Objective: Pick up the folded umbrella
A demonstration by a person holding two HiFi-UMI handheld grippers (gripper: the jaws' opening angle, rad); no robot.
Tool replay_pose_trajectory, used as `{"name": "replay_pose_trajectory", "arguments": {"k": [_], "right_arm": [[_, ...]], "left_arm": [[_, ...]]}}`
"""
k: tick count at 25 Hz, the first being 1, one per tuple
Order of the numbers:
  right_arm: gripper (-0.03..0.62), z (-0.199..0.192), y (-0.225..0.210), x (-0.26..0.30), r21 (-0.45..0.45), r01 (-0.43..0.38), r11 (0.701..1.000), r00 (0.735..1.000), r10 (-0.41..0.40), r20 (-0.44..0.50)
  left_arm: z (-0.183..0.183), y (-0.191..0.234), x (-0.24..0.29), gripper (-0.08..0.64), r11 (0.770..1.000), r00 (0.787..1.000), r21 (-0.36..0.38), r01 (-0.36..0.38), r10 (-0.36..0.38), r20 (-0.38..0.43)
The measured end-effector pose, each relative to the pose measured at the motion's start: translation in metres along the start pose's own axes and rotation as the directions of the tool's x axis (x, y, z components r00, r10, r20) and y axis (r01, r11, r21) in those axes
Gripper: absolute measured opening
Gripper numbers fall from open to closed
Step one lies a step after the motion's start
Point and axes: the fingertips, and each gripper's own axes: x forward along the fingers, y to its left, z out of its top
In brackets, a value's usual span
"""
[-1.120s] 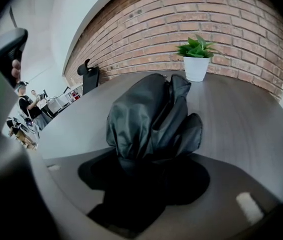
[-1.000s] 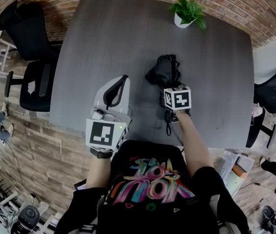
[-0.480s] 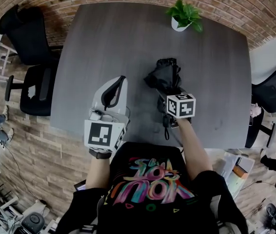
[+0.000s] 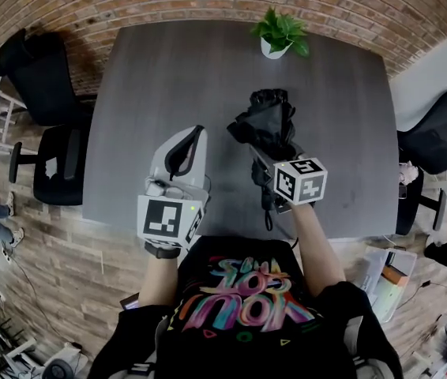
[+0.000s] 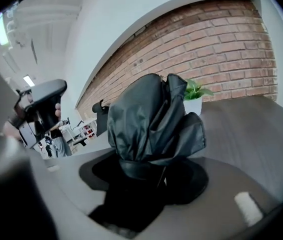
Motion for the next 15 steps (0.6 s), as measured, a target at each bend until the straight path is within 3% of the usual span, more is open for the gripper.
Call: {"name": "replay_pose_trajectory", "arguments": {"k": [7, 15], "right_arm": [[0.256, 0.058, 0.013, -0.045, -0.072, -0.026, 0.997, 0.990, 0.036, 0.140], [0.255, 0.110, 0.030, -0.108, -0.171, -0.013, 0.985, 0.945, 0.068, 0.320]], "left_arm": [[0.011, -0.015, 0.005, 0.002, 0.999, 0.999, 0.013, 0.036, -0.036, 0.018], [0.015, -0.022, 0.006, 0.000, 0.998, 0.998, 0.018, 0.056, -0.056, 0.025]]}}
